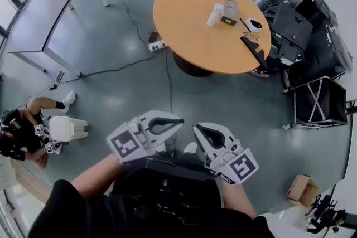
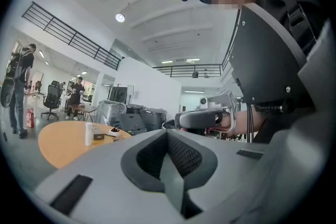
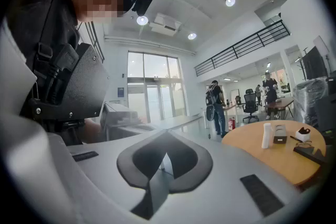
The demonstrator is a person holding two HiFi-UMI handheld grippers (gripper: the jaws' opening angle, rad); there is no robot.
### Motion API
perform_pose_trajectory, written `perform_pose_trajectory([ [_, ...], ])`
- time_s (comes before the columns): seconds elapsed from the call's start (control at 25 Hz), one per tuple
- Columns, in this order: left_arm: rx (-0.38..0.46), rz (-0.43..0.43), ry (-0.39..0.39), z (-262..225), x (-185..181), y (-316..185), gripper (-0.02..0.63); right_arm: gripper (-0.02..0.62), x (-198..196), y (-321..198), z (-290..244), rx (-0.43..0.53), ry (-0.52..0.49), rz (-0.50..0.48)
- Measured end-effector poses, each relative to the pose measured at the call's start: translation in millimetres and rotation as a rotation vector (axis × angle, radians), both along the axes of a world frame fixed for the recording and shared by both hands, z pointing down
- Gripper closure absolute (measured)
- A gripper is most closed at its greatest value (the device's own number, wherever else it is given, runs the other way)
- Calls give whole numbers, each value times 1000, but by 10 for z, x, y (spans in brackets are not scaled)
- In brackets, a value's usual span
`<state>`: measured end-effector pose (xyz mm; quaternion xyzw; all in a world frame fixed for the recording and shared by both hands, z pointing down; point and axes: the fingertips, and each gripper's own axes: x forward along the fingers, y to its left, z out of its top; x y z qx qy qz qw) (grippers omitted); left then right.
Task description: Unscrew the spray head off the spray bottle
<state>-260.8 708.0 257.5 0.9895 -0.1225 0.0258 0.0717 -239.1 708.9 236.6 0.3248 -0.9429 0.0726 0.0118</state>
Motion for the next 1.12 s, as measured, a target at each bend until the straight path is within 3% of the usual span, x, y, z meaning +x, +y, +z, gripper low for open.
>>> perform_pose_trajectory([
  [0.24,-10,-14,16,71,-13,-152,604,591,-44,-130,115,-12,-3,-7],
  [0.6,-7,-28,6,101,315,-478,604,591,377,-496,157,-1,-18,1],
  [1.12,9,-60,-16,10,1354,-1209,604,591,1451,-1277,100,20,-35,-21],
])
